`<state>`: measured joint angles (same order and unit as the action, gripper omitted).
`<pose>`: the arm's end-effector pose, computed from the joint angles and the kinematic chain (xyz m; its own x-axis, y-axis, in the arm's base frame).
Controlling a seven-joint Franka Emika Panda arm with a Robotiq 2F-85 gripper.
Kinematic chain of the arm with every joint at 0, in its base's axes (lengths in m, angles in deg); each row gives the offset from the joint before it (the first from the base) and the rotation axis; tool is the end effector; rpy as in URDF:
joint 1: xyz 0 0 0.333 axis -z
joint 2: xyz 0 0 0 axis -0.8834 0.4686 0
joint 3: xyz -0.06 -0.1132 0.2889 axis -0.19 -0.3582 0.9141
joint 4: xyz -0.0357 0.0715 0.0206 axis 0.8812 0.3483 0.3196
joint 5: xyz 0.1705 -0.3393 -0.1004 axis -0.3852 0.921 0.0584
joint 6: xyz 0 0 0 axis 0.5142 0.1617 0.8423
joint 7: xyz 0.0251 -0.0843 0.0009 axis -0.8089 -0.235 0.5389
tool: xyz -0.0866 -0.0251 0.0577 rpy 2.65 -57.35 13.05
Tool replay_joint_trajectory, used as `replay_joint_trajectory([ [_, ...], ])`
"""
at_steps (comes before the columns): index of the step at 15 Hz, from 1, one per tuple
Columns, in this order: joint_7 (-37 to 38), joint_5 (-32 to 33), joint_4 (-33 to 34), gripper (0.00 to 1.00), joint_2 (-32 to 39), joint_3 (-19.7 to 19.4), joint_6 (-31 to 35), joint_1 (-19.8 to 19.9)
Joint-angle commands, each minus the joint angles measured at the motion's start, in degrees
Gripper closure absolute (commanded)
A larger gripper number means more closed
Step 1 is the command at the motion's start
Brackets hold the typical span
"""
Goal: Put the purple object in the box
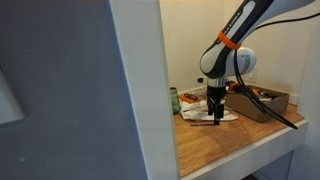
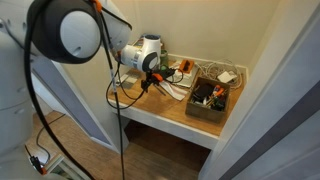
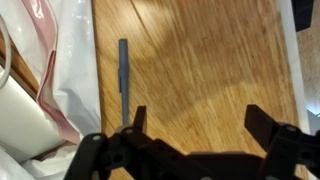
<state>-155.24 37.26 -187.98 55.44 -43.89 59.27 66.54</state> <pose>0.6294 0.0362 0.2088 0.3612 0.9281 0.0908 0.9324 -0.3609 -0.0201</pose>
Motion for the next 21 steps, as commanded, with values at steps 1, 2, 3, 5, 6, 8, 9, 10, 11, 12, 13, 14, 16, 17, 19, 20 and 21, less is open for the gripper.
replay_joint_trajectory([
  [1,-2.9,-2.1,5.4,0.05,4.7,2.4,0.3,2.3],
  [2,-3.0,-2.2,6.5,0.15,5.7,2.6,0.6,2.5],
  [3,-2.9,-2.2,7.4,0.20,6.5,2.9,0.8,2.7],
  [5,-2.9,-2.3,9.2,0.35,8.1,3.2,1.1,3.2],
  [6,-2.9,-2.4,10.0,0.38,8.8,3.5,1.1,3.5],
  [8,-2.8,-2.3,11.4,0.42,10.3,3.8,1.4,3.9],
  [9,-2.7,-2.3,11.9,0.40,10.9,3.9,1.4,4.1],
  [10,-2.7,-2.2,12.6,0.44,11.6,4.0,1.8,4.2],
  [11,-2.7,-2.1,13.0,0.43,12.1,4.1,2.0,4.3],
  [12,-2.7,-2.1,13.4,0.44,12.7,4.3,2.4,4.4],
  [13,-2.7,-2.1,13.9,0.44,13.1,4.5,2.6,4.6],
  [14,-2.7,-2.0,14.2,0.48,13.6,4.6,2.9,4.7],
  [16,-2.7,-1.8,14.9,0.50,14.4,4.8,3.4,4.8],
  [17,-2.7,-1.7,15.2,0.51,14.7,4.9,3.5,4.8],
  [19,-2.7,-1.6,15.7,0.62,15.3,5.0,3.7,4.9],
  [20,-2.7,-1.4,16.0,0.70,15.6,4.9,3.7,4.8],
  [21,-2.6,-1.4,16.3,0.75,15.8,4.9,3.7,4.8],
])
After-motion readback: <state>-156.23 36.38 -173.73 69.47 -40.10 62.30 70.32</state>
